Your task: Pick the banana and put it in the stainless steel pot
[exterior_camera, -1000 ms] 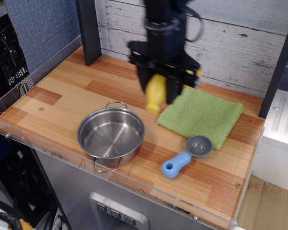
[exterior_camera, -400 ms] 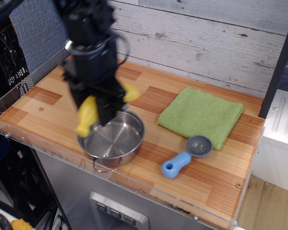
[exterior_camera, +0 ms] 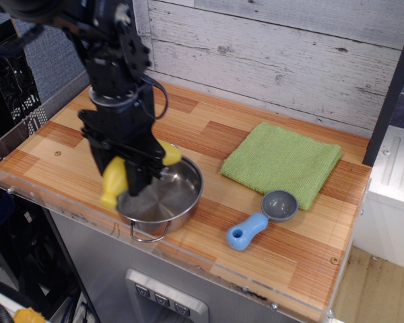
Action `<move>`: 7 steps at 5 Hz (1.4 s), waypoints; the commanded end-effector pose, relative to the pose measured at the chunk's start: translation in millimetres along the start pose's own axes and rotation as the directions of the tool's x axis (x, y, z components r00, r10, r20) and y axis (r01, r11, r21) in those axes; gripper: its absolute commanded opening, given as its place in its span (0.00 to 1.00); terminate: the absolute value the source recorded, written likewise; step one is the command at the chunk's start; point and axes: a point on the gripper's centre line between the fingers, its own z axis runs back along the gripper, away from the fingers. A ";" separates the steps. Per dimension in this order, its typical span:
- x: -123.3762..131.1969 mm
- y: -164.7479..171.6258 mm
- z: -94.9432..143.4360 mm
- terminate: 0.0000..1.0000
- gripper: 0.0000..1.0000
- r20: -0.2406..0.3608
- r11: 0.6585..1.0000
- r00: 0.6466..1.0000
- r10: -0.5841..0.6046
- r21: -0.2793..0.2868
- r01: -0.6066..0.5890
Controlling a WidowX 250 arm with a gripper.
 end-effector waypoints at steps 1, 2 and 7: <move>16.0 -21.6 11.4 0.00 1.00 0.033 0.998 0.998 -0.062 -0.012 0.062; 18.9 -27.5 25.1 0.00 1.00 0.063 0.998 0.996 -0.060 -0.025 0.062; 31.2 -7.0 140.8 0.00 1.00 0.086 0.990 0.992 0.097 0.096 -0.105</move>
